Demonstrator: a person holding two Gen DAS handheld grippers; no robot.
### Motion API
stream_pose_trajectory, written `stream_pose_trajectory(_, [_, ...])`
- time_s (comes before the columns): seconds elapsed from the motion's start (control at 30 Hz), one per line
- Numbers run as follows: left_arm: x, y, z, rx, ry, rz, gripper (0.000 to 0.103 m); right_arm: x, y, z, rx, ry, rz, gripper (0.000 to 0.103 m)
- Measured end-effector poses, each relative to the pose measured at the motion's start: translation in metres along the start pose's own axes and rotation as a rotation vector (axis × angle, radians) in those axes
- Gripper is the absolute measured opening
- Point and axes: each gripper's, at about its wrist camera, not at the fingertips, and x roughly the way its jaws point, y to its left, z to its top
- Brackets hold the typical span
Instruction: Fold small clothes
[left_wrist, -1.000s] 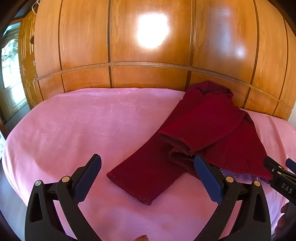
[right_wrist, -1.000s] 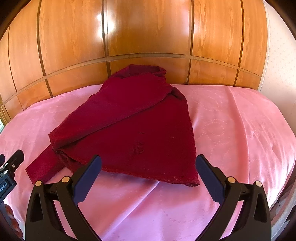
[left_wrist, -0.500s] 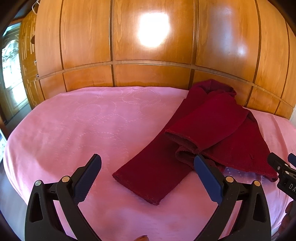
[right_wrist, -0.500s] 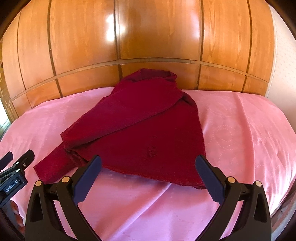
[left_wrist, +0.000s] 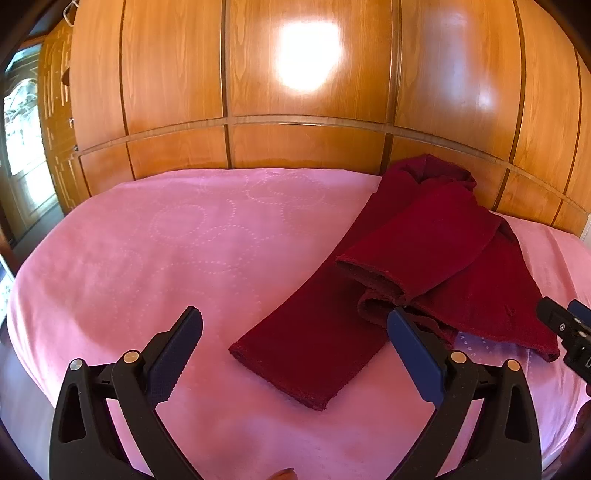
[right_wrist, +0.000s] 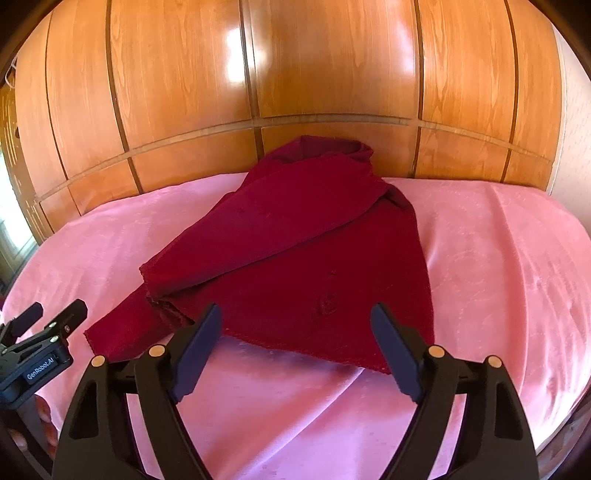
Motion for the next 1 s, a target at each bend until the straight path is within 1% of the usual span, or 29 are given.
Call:
stream_pose_trajectory(0.13, [0.004, 0.002, 0.0, -0.005, 0.013, -0.004, 0.099, 0.006, -0.006, 0.002, 0.028, 0.025, 0.029, 0.082])
stream_pose_trajectory(0.3, [0.009, 0.008, -0.006, 0.0, 0.027, 0.011, 0.099, 0.022, -0.019, 0.011, 0.122, 0.09, 0.137, 0.082])
stream_pose_trajectory(0.53, [0.02, 0.019, -0.009, -0.011, 0.059, 0.035, 0.099, 0.035, -0.016, 0.018, 0.125, 0.103, 0.159, 0.082])
stream_pose_trajectory(0.6, [0.022, 0.018, -0.008, -0.002, 0.062, 0.037, 0.099, 0.042, -0.014, 0.022, 0.123, 0.114, 0.181, 0.082])
stream_pose_trajectory(0.73, [0.023, 0.018, -0.007, 0.007, 0.053, 0.037, 0.099, 0.063, -0.01, 0.031, 0.166, 0.144, 0.26, 0.082])
stream_pose_trajectory(0.83, [0.026, 0.021, -0.01, 0.004, 0.061, 0.035, 0.099, 0.084, -0.008, 0.038, 0.202, 0.163, 0.294, 0.082])
stream_pose_trajectory(0.93, [0.031, 0.024, -0.01, -0.002, 0.08, 0.035, 0.099, 0.108, -0.005, 0.042, 0.253, 0.204, 0.329, 0.075])
stream_pose_trajectory(1.0, [0.035, 0.028, -0.011, -0.013, 0.087, 0.032, 0.099, 0.127, 0.001, 0.044, 0.279, 0.246, 0.342, 0.075])
